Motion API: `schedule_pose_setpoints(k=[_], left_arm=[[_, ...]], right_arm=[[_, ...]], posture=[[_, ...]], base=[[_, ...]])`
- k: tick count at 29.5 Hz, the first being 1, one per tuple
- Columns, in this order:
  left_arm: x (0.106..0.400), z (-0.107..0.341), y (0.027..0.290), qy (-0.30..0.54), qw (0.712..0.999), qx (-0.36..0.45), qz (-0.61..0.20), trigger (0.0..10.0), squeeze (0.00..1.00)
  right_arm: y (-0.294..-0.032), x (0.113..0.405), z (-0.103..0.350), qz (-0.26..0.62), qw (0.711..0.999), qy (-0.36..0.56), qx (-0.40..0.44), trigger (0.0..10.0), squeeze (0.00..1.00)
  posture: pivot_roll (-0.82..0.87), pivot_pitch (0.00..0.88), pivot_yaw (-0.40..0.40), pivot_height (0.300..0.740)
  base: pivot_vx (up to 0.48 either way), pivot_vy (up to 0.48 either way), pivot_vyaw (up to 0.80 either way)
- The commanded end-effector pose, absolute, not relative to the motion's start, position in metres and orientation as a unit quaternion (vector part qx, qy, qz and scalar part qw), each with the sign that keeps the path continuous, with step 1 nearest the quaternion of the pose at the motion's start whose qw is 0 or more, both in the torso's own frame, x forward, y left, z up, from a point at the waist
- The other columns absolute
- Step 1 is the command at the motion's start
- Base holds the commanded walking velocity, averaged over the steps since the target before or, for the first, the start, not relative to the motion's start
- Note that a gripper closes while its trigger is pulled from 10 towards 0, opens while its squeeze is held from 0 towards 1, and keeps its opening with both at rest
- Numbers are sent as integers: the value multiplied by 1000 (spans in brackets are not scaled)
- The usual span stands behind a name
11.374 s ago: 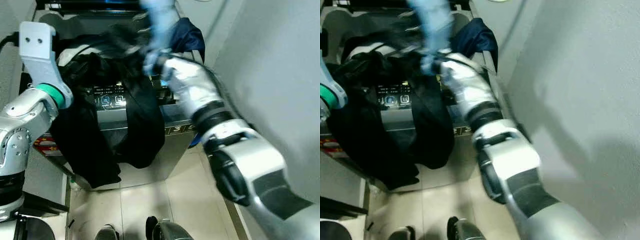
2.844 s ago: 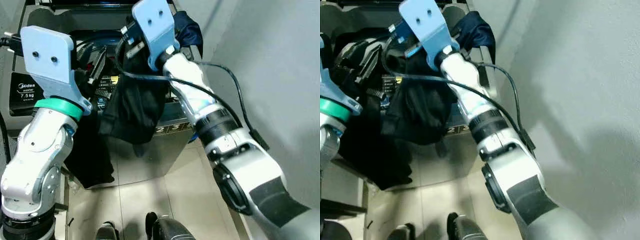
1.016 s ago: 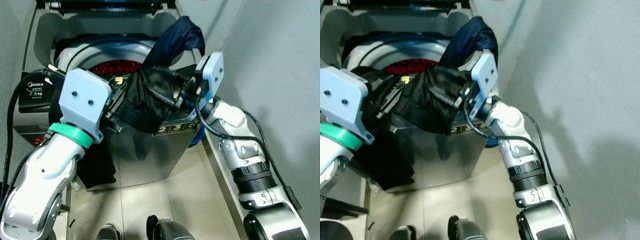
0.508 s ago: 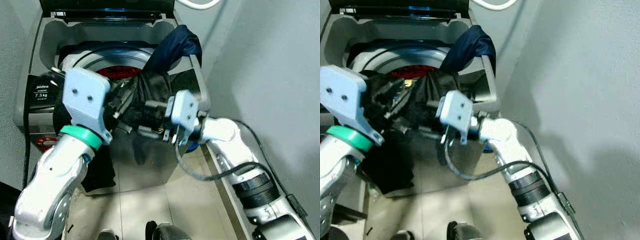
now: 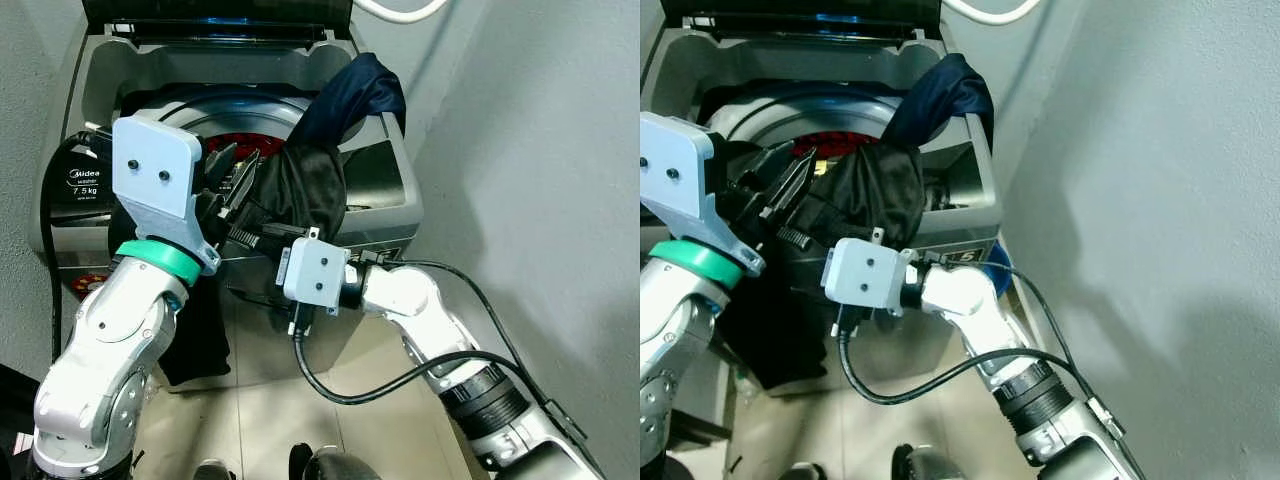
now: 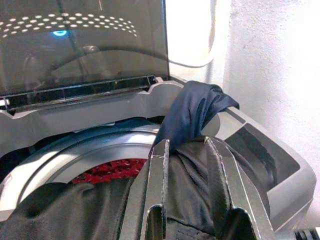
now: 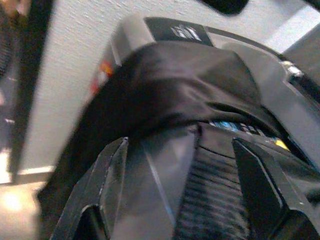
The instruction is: Clothes washing
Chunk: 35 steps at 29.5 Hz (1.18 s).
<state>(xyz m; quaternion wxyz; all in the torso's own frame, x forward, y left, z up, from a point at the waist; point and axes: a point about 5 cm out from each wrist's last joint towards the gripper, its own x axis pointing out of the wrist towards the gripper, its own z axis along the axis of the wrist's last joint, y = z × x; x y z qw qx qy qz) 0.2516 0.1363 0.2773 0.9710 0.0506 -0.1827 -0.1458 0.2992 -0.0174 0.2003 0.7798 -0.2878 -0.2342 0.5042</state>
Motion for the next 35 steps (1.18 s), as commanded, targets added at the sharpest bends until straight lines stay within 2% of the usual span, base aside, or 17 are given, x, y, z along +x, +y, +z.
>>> schedule_pose_setpoints(k=[1,6,16,18,25,26,27,29,30,35], left_arm=[[251,275,136,-173,972,48,-149,10000,0],[252,275,136,-173,973,45,-149,10000,0],[252,275,135,-174,973,43,-149,10000,0],[252,276,135,-174,973,41,-149,10000,0],[252,276,134,-174,973,40,-148,10000,0],[252,277,134,-174,973,40,-148,10000,0],[253,277,134,-174,973,40,-148,10000,0],[253,277,134,-174,973,40,-148,10000,0],[253,277,134,-174,973,40,-148,10000,0],[253,277,134,-174,973,40,-148,10000,0]], right_arm=[[-19,303,197,476,791,-238,-303,10000,0],[-23,311,190,438,804,-229,-331,10000,0],[-28,315,181,432,798,-219,-357,10000,0],[-33,323,179,395,809,-219,-376,10000,0],[-39,333,179,346,822,-220,-394,9922,0],[-40,334,179,339,825,-220,-395,8627,0],[-41,336,180,333,827,-221,-394,4431,0],[-42,337,180,330,829,-221,-394,4431,0],[-42,337,181,329,829,-223,-393,118,0],[-43,337,183,330,832,-227,-385,0,0]], posture=[[167,66,-41,740],[164,68,-40,740],[162,68,-42,740],[161,67,-42,740],[162,70,-41,740],[162,70,-41,740],[162,70,-41,740],[162,70,-41,740],[162,70,-41,740],[163,70,-42,740]], base=[[0,0,0],[0,0,0],[0,0,0],[0,0,0],[0,0,0],[0,0,0],[0,0,0],[0,0,0],[0,0,0],[0,0,0]])
